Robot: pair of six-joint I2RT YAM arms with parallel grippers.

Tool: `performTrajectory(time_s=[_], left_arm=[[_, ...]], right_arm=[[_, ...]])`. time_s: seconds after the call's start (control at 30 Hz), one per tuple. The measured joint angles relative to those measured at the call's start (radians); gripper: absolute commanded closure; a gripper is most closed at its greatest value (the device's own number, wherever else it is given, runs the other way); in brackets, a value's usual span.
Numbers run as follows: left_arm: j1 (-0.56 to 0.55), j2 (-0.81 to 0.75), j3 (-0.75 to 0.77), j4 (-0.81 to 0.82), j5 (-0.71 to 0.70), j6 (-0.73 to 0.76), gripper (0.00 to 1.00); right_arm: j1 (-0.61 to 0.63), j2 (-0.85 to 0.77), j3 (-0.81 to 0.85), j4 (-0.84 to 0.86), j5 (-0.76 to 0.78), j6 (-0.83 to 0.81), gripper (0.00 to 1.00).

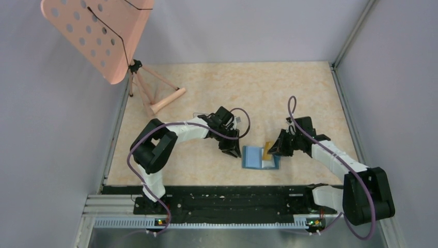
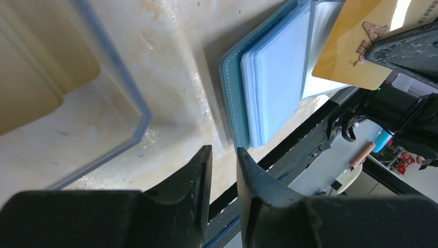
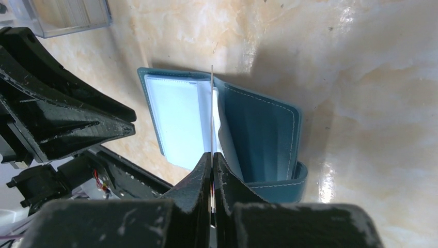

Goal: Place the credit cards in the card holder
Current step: Insert the credit card into the card holder.

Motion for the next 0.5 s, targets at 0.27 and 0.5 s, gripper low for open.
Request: performTrajectory(time_s=[0.27,0.5], left_arm=[[-0.005,0.018,0.002,0.032,0.008,-0.011,0.87],[-0.02,0.033,0.015,0.033,0.002,-0.009,0.92]], right_arm=[[-0.002,0.03,-0.008,0.057,-0.08,-0.004,1.0],[-0.002,0.037,-0.05,0.117,-0.163,0.003,1.0]])
